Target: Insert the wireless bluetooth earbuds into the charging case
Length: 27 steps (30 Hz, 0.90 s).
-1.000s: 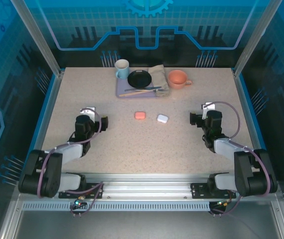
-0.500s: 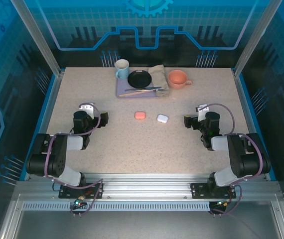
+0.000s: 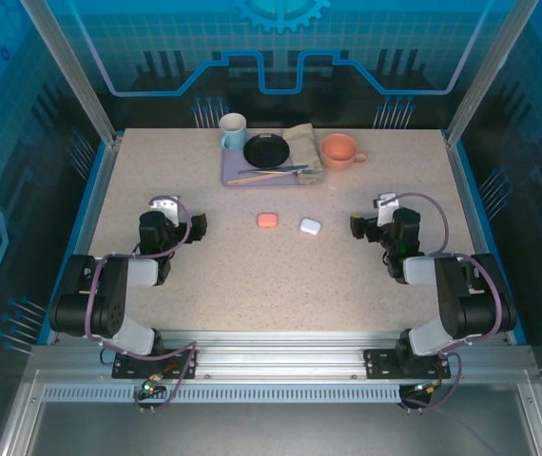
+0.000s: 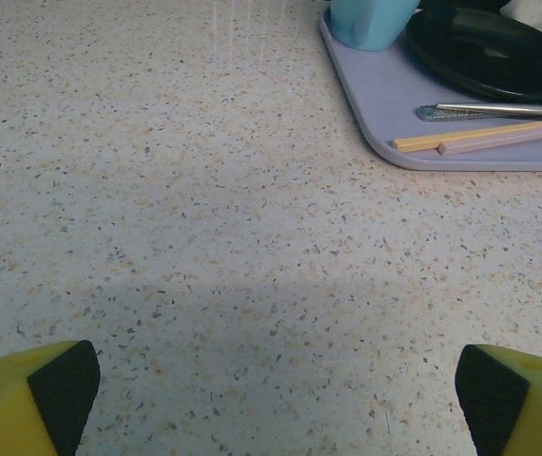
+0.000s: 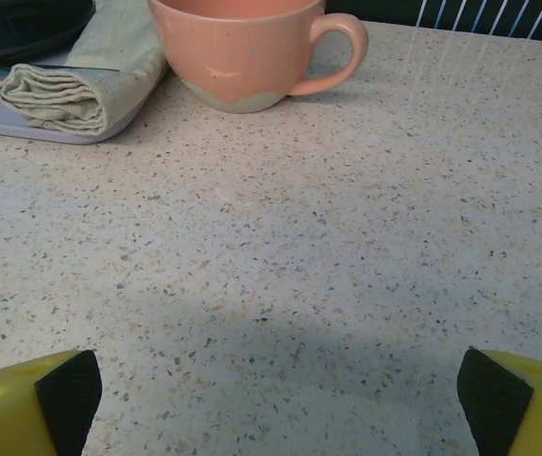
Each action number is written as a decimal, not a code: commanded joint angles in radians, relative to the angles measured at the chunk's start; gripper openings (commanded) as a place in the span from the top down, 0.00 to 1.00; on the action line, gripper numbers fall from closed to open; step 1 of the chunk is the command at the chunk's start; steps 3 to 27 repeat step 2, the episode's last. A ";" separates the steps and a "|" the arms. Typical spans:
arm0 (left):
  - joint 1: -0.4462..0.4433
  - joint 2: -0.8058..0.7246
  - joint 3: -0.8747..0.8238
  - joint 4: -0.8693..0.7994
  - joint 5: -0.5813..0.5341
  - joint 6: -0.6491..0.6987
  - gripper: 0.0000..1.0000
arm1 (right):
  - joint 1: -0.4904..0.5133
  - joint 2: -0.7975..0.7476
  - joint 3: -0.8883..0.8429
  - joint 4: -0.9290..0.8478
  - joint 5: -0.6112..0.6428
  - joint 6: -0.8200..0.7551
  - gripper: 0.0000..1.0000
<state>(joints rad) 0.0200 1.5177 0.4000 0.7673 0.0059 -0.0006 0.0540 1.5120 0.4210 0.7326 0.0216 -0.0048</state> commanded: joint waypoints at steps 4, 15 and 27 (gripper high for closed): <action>0.007 0.001 0.019 0.014 0.023 -0.004 0.01 | -0.007 -0.004 0.016 0.011 -0.005 -0.006 0.00; 0.007 0.001 0.019 0.014 0.023 -0.004 0.01 | -0.007 -0.004 0.016 0.011 -0.005 -0.006 0.00; 0.007 0.001 0.019 0.014 0.023 -0.004 0.01 | -0.007 -0.004 0.016 0.011 -0.005 -0.006 0.00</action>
